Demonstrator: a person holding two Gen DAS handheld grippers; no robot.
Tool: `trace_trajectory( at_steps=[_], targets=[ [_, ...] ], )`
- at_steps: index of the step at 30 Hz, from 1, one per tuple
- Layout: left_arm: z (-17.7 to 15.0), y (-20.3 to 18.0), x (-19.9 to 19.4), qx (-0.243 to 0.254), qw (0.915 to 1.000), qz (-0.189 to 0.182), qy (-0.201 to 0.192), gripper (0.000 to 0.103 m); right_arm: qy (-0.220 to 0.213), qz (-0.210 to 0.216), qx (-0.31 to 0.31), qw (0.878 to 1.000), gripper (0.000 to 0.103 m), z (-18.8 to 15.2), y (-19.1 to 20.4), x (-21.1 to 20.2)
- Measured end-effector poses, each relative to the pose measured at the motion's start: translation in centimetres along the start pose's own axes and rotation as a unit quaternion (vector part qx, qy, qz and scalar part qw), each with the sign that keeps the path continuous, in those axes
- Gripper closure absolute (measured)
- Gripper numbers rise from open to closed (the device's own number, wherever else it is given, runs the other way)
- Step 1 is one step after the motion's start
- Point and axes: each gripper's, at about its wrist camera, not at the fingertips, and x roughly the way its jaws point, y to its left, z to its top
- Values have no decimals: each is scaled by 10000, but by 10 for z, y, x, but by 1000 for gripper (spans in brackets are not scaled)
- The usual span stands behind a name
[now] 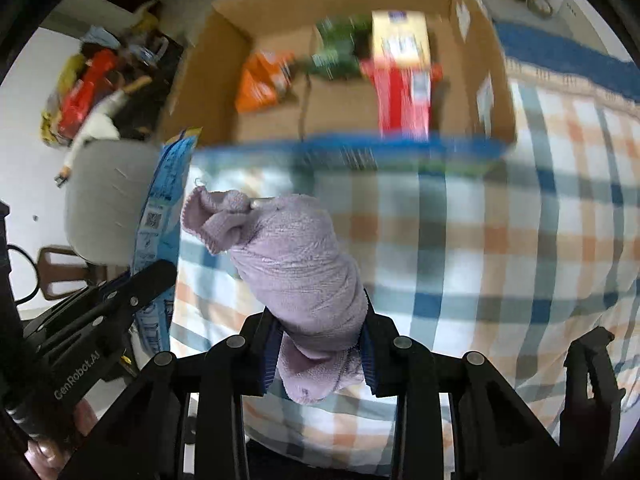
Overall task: Organize soft objects
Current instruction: 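Place the blue tube and the lilac sock into the box, opening both tools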
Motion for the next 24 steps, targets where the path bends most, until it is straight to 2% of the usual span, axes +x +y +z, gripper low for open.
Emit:
trace_trajectory(
  at_steps=[3, 6, 11, 17, 21, 24],
  targets=[
    [37, 4, 9, 12, 9999, 17, -112, 89, -214, 20, -5, 9998, 67, 21, 6, -19],
    [66, 10, 24, 12, 10000, 64, -64, 89, -339, -31, 93, 9994, 67, 42, 5, -22],
    [114, 20, 69, -23, 9993, 115, 362, 89, -350, -235, 254, 9988, 67, 86, 5, -5],
    [146, 30, 128, -137, 9955, 102, 928, 89, -164, -371, 508, 9979, 67, 129, -4, 38],
    [155, 30, 156, -123, 9927, 14, 1200, 89, -25, -340, 687, 9971, 67, 144, -11, 63],
    [158, 25, 174, 38, 9908, 94, 1352, 89, 14, -403, 731, 9965, 67, 152, -15, 78]
  ],
)
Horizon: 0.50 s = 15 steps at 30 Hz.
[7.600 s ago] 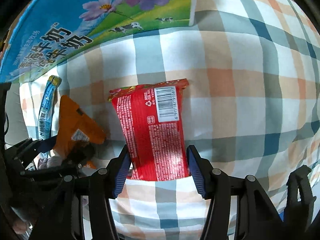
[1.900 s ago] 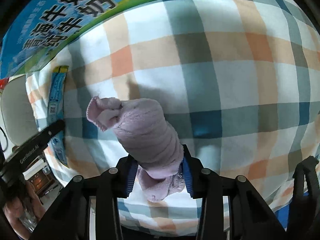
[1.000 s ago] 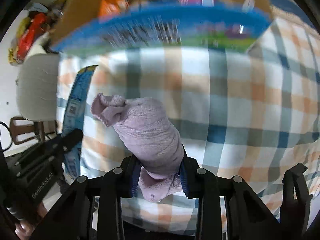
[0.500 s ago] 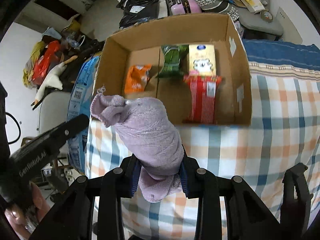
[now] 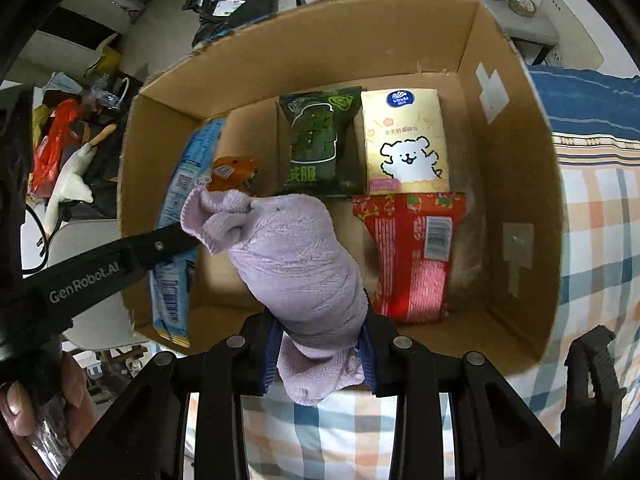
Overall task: Organize soft objects
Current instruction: 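Place the blue tube and the lilac sock into the box, opening both tools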
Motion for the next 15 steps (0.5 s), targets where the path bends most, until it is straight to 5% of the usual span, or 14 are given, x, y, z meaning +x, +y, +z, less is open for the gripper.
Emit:
trace_trajectory(
  at_steps=[5, 10, 15],
  targets=[
    [8, -6, 21, 186, 9996, 96, 208, 87, 175, -27, 72, 9998, 67, 7, -3, 25],
    [10, -2, 27, 19, 9995, 173, 278, 74, 448, 44, 85, 9990, 62, 13, -4, 49],
    [6, 4, 15, -140, 9997, 206, 63, 63, 408, -42, -10, 9992, 34, 11, -2, 52]
  ],
)
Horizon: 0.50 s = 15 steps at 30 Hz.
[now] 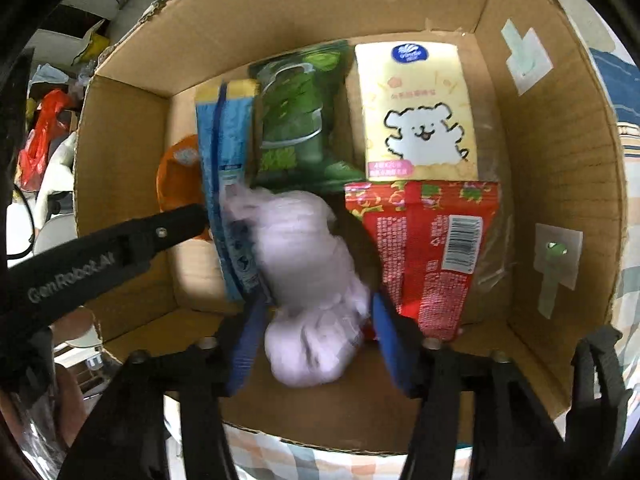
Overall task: Organize soft objects
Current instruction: 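Place the blue tube and the lilac sock into the box, opening both tools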
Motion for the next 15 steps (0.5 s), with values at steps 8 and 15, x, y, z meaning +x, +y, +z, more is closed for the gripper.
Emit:
trace_trajectory(
  at_steps=[8, 15],
  targets=[
    [-21, -1, -36, 140, 9969, 388, -665, 31, -207, -147, -95, 9996, 23, -2, 5, -12],
    [-47, 4, -60, 250, 9916, 688, -1070, 12, -500, -501, -138, 9974, 15, -19, 1, -34]
  ],
)
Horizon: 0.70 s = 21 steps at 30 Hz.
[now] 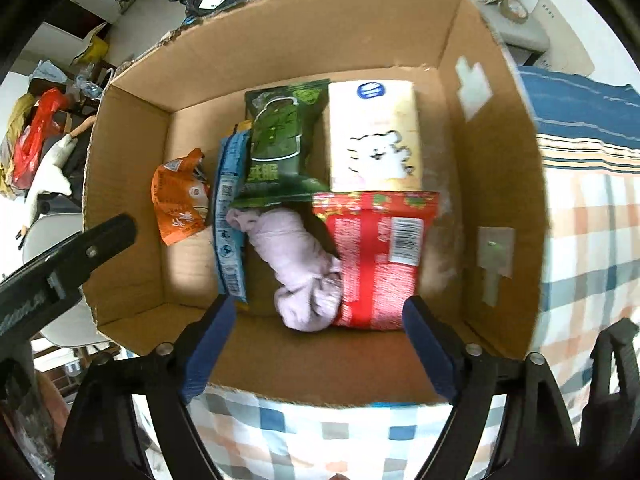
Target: Organize soft objects
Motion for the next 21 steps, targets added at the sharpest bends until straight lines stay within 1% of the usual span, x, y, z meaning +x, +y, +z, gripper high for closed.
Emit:
trace_trajectory(
  at_steps=[1, 2, 3, 5, 9, 17, 19, 21],
  targets=[
    [-3, -1, -2, 1, 10000, 10, -23, 8, -42, -51, -17, 10000, 15, -3, -2, -4],
    [-7, -1, -6, -1, 10000, 31, -73, 6, -81, -96, -30, 9999, 11, -5, -3, -8],
    [-11, -1, -10, 9, 9999, 74, -139, 6, -137, -174, -31, 9998, 5, -8, -4, -12],
    [-18, 0, -17, 5, 9997, 142, -198, 6, -269, -303, -49, 9992, 3, -15, -9, -25],
    [-31, -1, -32, -27, 9993, 146, -336, 6, -476, -567, -85, 9972, 2, -25, -15, -47],
    [-55, -5, -66, -106, 9976, 161, -664, 6, -778, -654, -149, 9947, 2, -50, -17, -83],
    [-63, -6, -79, -112, 9967, 198, -785, 6, -857, -664, -182, 9939, 2, -57, -17, -92],
    [-74, -8, -96, -121, 9946, 255, -1001, 6, -953, -654, -218, 9931, 2, -66, -16, -104]
  ],
)
